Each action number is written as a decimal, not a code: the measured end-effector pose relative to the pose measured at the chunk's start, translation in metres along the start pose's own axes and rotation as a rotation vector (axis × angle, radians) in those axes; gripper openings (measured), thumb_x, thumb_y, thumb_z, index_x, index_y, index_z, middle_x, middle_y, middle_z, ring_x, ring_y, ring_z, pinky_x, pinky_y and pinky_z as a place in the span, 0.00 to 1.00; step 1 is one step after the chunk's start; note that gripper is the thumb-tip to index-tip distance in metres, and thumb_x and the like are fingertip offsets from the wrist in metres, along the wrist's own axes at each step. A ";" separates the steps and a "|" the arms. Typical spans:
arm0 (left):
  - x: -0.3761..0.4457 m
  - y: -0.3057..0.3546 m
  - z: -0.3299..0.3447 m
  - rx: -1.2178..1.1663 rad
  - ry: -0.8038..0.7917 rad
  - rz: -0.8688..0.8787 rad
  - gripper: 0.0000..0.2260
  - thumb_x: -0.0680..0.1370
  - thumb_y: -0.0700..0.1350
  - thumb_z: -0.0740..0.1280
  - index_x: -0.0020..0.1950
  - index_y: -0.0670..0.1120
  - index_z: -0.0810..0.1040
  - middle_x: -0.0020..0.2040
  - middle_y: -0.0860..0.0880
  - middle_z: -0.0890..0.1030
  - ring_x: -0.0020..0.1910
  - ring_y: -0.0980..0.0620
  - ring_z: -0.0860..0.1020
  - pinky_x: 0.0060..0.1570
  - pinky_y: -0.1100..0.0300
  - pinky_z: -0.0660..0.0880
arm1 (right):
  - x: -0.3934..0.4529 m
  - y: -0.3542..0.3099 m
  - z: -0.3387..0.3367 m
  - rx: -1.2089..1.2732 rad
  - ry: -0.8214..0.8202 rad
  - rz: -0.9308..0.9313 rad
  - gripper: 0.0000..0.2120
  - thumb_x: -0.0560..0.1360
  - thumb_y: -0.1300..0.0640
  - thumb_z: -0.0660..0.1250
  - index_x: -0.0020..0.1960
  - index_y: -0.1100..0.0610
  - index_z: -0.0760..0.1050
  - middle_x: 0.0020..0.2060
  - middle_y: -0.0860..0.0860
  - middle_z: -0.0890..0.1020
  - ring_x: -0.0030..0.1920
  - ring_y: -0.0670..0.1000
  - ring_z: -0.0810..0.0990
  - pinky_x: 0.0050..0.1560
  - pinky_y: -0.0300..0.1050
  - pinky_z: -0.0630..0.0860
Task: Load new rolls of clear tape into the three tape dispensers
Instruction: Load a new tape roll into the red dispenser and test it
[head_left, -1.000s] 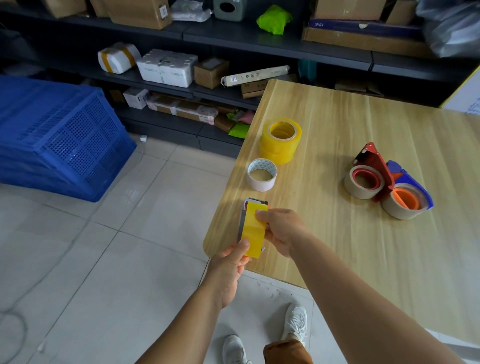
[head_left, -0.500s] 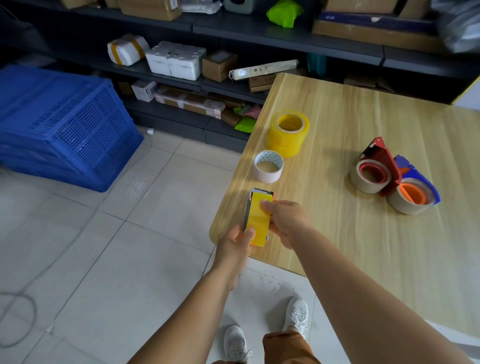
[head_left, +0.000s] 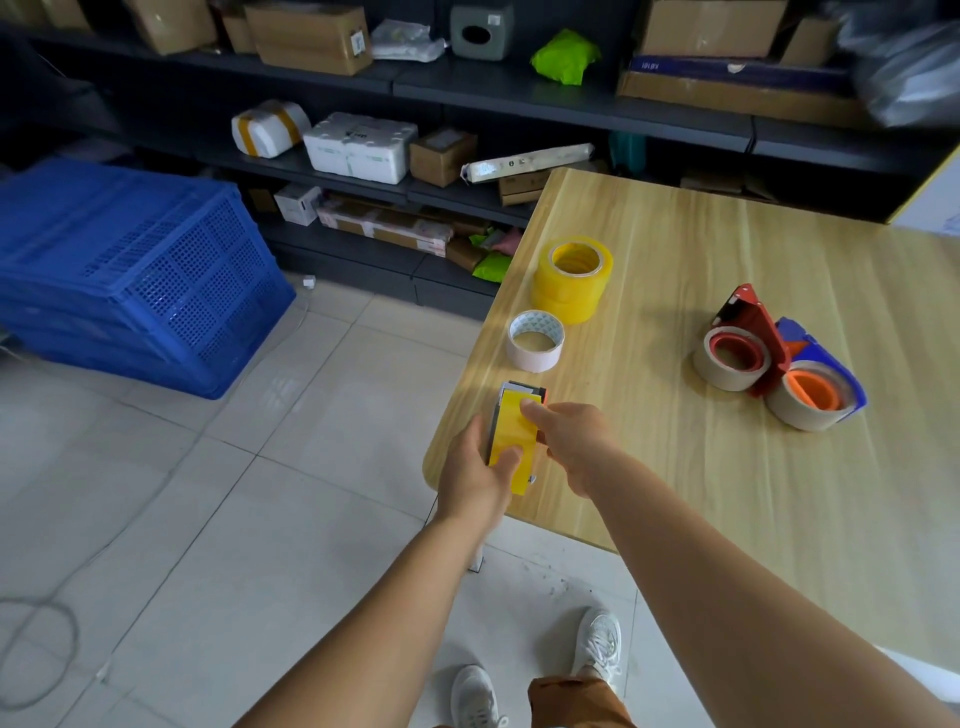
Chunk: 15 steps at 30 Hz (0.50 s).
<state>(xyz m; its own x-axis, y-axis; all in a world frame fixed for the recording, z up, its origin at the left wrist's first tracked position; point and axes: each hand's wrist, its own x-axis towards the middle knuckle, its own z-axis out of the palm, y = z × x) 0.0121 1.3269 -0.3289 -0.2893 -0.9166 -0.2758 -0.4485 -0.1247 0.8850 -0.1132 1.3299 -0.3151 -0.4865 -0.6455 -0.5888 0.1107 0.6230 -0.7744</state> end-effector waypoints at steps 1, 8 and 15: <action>0.001 0.002 0.001 0.083 0.020 0.007 0.25 0.77 0.47 0.66 0.74 0.48 0.64 0.68 0.53 0.71 0.66 0.52 0.70 0.58 0.65 0.69 | -0.001 0.001 -0.002 -0.027 0.012 -0.034 0.17 0.73 0.45 0.69 0.50 0.59 0.78 0.37 0.49 0.79 0.36 0.47 0.76 0.35 0.41 0.71; 0.009 0.031 0.013 0.717 -0.017 0.353 0.35 0.77 0.51 0.65 0.77 0.46 0.50 0.79 0.49 0.49 0.78 0.49 0.44 0.74 0.48 0.48 | -0.009 -0.002 -0.031 -0.373 0.118 -0.279 0.29 0.78 0.44 0.60 0.75 0.54 0.60 0.72 0.51 0.68 0.67 0.54 0.71 0.61 0.49 0.69; 0.027 0.067 0.043 0.959 -0.186 0.498 0.33 0.79 0.48 0.61 0.78 0.45 0.46 0.79 0.49 0.44 0.77 0.49 0.40 0.74 0.49 0.43 | -0.006 -0.006 -0.087 -0.655 0.254 -0.351 0.29 0.79 0.44 0.59 0.75 0.56 0.59 0.73 0.54 0.66 0.70 0.56 0.67 0.68 0.51 0.65</action>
<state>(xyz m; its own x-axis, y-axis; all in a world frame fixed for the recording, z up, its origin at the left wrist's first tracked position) -0.0623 1.3107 -0.2931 -0.7076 -0.7006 -0.0920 -0.6942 0.6651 0.2752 -0.1867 1.3686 -0.2872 -0.5904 -0.7813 -0.2024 -0.5818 0.5858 -0.5642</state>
